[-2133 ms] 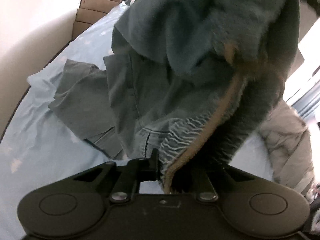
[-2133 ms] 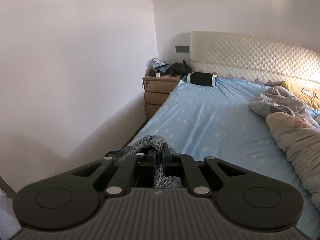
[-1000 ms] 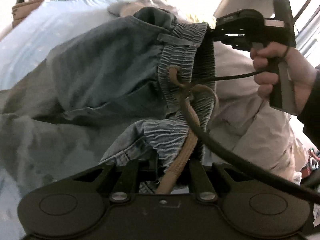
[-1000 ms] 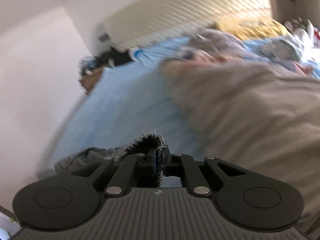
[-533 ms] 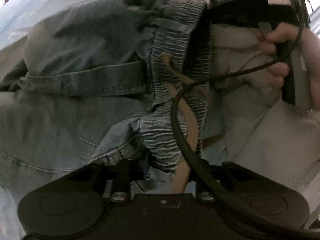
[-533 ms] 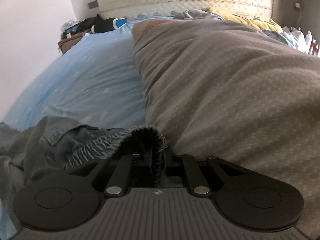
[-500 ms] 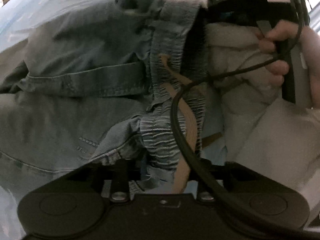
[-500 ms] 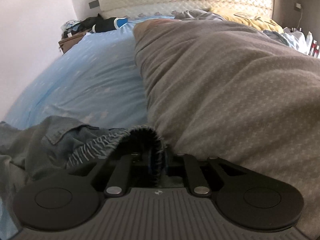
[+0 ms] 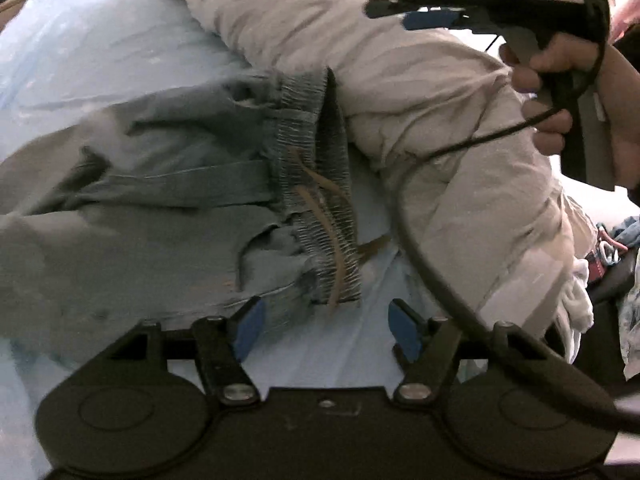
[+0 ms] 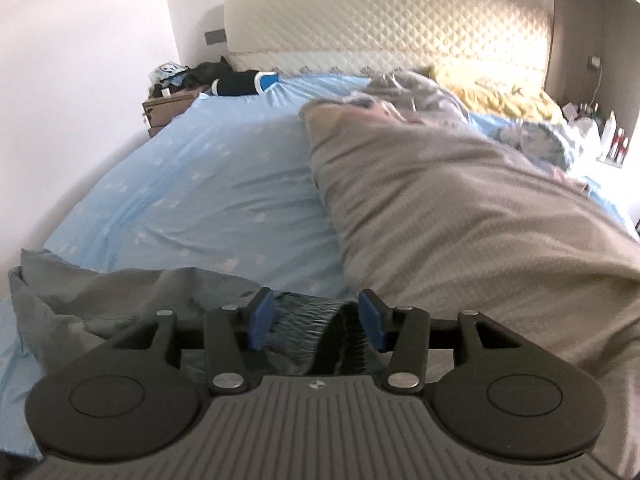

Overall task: Fold clothes
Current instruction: 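Lower the trousers onto the sheet and open both tools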

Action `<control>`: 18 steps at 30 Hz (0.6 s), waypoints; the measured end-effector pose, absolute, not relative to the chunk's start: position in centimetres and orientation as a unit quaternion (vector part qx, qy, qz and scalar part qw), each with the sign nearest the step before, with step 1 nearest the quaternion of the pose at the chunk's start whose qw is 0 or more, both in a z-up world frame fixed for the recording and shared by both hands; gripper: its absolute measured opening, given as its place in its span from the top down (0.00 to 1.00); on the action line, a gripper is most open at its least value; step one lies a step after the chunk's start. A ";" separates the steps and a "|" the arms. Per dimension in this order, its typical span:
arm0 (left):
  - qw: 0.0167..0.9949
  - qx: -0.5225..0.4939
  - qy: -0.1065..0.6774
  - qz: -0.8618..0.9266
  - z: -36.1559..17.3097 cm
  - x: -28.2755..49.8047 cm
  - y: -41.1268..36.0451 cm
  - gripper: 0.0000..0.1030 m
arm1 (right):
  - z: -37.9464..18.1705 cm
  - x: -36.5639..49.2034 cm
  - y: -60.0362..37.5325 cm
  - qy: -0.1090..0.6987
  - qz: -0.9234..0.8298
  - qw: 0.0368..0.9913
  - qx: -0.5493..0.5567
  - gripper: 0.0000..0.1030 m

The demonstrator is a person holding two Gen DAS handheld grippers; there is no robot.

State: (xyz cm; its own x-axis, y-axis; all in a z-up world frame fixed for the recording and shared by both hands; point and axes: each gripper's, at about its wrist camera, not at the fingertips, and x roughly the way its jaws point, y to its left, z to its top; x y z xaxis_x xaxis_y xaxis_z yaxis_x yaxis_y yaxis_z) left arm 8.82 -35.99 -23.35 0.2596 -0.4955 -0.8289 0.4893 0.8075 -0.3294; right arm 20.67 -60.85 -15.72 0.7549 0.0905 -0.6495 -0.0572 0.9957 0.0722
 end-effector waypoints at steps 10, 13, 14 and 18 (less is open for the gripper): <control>0.827 -0.015 0.449 -0.339 -14.6 3.4 -24.9 0.36 | -12.7 17.5 -50.2 0.318 -0.014 0.948 -0.004 0.52; 0.837 -0.024 0.426 -0.344 -12.0 1.6 -21.2 0.35 | -12.8 16.7 -46.6 0.313 -0.025 0.949 0.007 0.52; 0.840 -0.026 0.419 -0.342 -11.4 1.2 -19.9 0.34 | -13.0 16.5 -45.5 0.315 -0.025 0.949 0.012 0.52; 0.854 -0.027 0.408 -0.321 -10.4 0.0 -15.1 0.33 | -13.3 15.7 -41.5 0.318 -0.025 0.947 0.028 0.53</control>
